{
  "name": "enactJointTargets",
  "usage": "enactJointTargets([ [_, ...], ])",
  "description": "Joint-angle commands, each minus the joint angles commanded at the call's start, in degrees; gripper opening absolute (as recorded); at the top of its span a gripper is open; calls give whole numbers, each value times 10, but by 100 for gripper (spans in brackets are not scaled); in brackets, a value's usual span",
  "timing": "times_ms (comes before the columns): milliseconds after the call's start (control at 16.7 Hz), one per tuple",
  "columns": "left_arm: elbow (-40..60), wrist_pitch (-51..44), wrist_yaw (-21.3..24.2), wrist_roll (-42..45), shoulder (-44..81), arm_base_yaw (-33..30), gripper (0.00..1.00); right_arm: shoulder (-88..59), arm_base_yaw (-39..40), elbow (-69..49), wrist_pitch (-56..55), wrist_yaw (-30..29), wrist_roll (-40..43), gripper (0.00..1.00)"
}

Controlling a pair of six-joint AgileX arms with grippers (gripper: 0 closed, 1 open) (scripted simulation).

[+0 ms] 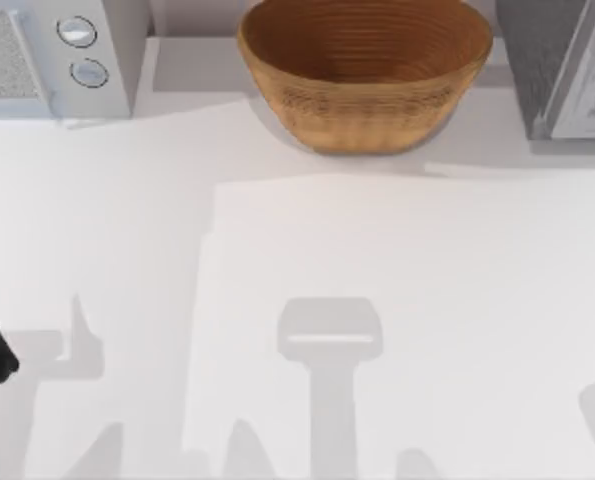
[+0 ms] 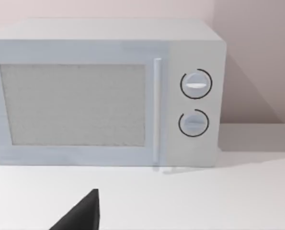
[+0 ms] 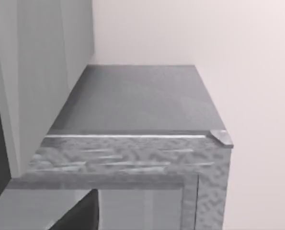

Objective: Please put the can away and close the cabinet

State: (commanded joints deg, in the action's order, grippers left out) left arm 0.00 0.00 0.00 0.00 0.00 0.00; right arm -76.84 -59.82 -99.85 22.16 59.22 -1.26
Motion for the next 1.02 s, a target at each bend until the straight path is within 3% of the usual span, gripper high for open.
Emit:
enactJointTargets([
  [180,0,0,0,0,0,0,100,-1,35,-4,2,-34,0,100],
  [420,0,0,0,0,0,0,100,-5,159,-15,8,-157,2,100],
  [1020,0,0,0,0,0,0,100,10,663,-8,27,-662,2,100],
])
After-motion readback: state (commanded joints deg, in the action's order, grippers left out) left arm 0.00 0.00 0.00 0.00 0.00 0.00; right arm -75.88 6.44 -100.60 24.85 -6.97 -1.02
